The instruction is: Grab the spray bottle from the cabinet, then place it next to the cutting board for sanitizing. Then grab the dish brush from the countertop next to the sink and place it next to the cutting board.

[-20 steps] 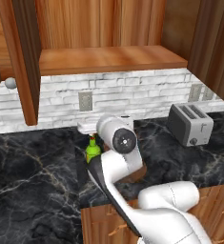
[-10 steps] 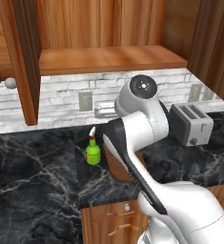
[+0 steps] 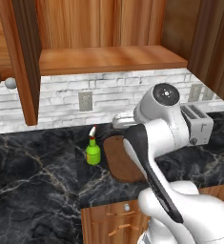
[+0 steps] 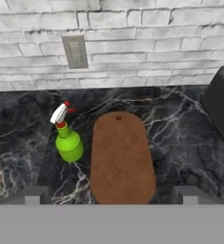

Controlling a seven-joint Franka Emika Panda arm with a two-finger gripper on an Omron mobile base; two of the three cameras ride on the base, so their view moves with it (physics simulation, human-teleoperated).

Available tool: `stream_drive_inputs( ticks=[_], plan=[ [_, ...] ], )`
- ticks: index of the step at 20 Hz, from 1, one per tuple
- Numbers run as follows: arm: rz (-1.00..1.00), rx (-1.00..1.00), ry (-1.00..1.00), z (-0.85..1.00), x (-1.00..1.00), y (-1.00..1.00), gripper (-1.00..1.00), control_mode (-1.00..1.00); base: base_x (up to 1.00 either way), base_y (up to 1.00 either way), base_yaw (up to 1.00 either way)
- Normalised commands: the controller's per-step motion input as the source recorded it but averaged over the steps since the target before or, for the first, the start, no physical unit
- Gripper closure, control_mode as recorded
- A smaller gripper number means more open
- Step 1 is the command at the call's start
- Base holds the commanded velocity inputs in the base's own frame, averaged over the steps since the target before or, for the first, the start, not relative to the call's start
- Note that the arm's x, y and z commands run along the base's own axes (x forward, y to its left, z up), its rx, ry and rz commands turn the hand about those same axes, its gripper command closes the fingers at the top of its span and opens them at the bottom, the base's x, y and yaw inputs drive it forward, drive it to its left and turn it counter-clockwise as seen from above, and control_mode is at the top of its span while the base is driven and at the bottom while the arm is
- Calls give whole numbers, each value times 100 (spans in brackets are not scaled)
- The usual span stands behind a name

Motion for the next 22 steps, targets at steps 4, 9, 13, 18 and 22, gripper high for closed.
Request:
stream_drive_inputs(
  ticks=[4, 9, 13, 18, 22],
  plan=[
    [0, 0, -2, -21, -49, -40, -100, -100, 0, 0, 0],
    [0, 0, -6, -8, -69, -29, -100, -100, 0, 0, 0],
    [0, 0, -8, 0, -46, 0, -100, 100, -50, -3, 0],
    [0, 0, 0, 0, 0, 0, -100, 100, -100, -31, 0],
    [0, 0, 0, 0, 0, 0, -100, 100, -100, -81, -8]
  ],
)
